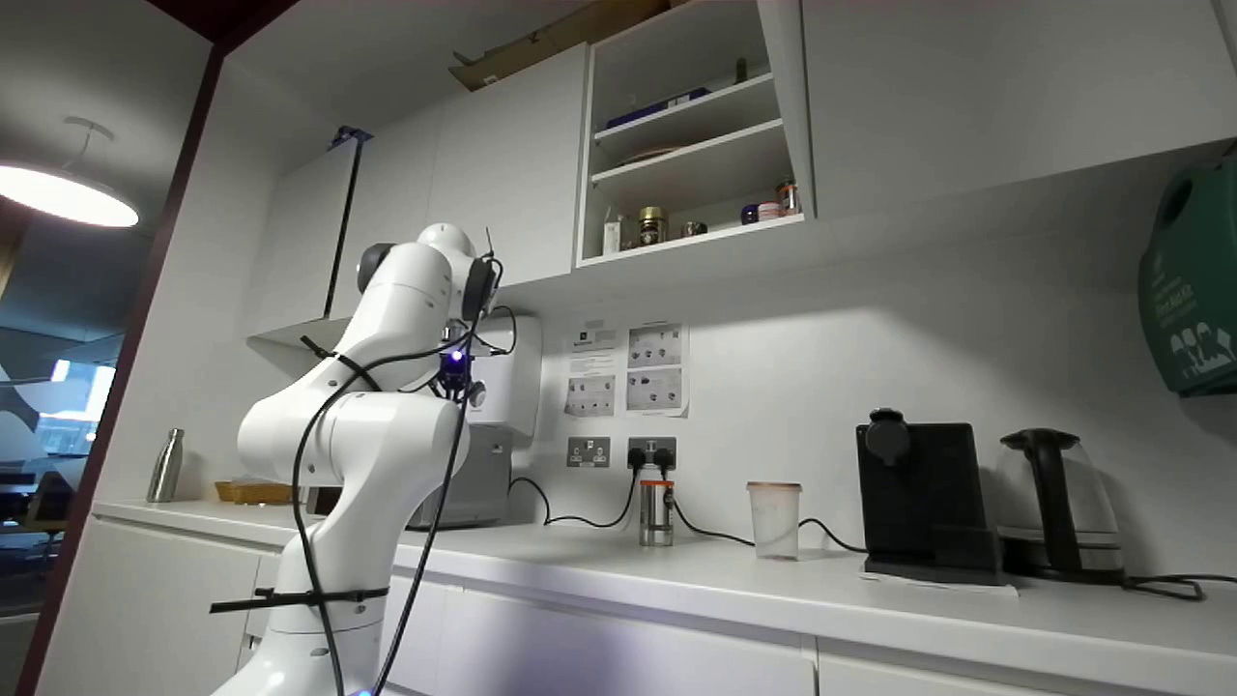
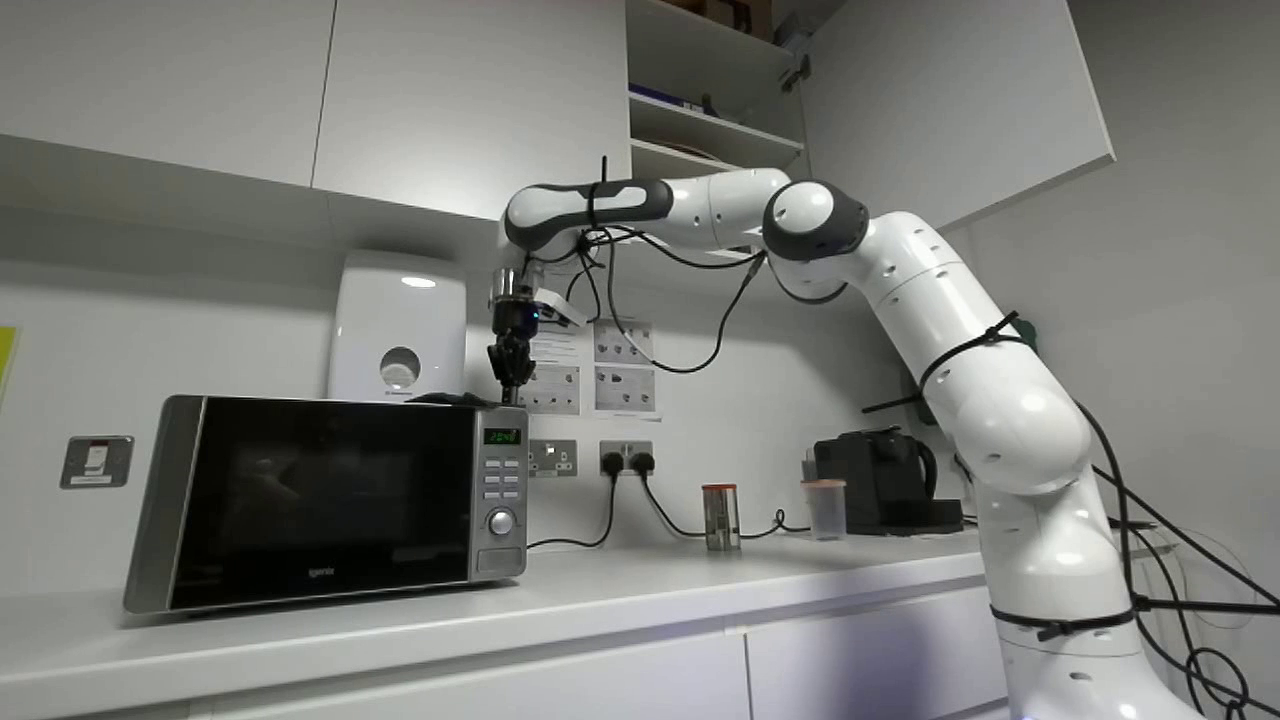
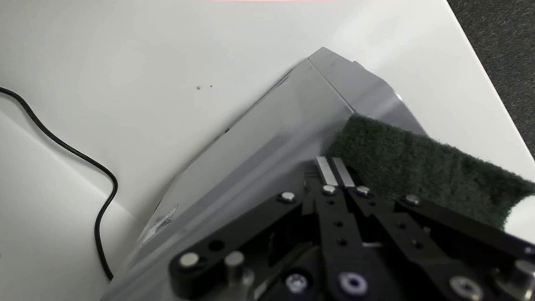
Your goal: Wipe the top of the microwave with the grey object
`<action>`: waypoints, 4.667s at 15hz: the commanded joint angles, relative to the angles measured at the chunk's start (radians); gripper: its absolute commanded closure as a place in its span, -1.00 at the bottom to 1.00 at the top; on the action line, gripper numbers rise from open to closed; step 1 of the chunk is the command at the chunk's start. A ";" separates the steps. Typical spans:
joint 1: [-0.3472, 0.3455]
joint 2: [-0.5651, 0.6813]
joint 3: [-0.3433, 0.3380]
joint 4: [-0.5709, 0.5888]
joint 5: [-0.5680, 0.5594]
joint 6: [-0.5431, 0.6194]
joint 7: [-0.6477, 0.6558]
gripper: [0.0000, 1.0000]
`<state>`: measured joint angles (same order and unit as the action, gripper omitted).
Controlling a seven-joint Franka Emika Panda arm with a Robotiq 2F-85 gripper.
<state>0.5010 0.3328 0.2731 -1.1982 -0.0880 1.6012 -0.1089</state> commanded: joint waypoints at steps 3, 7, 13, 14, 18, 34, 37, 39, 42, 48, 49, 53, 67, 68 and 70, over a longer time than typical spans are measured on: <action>0.011 0.038 0.002 0.040 0.002 -0.006 0.011 0.46; 0.004 0.045 -0.005 0.054 0.004 -0.013 0.014 -0.13; 0.013 0.060 -0.013 0.106 -0.022 -0.028 0.022 -0.98; 0.012 0.062 -0.013 0.112 -0.024 -0.029 0.022 -1.00; 0.014 0.072 -0.014 0.136 -0.026 -0.032 0.022 -1.00; 0.082 0.119 -0.004 0.203 -0.034 -0.056 0.011 -1.00; 0.098 0.141 0.003 0.241 -0.051 -0.080 0.010 -1.00; 0.112 0.155 -0.001 0.267 -0.061 -0.099 0.006 -1.00; 0.125 0.164 -0.009 0.277 -0.066 -0.113 -0.002 -0.33; 0.121 0.174 -0.016 0.277 -0.069 -0.113 -0.001 0.57; 0.118 0.173 -0.017 0.280 -0.068 -0.113 -0.001 0.72; 0.103 0.165 -0.033 0.257 -0.065 -0.104 0.002 1.00; -0.004 0.155 -0.077 0.220 -0.047 -0.096 0.022 0.99; 0.001 0.157 -0.075 0.226 -0.047 -0.099 0.022 0.99; 0.011 0.161 -0.074 0.234 -0.050 -0.103 0.021 0.99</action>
<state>0.4976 0.4889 0.1955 -0.9821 -0.1358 1.5293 -0.1032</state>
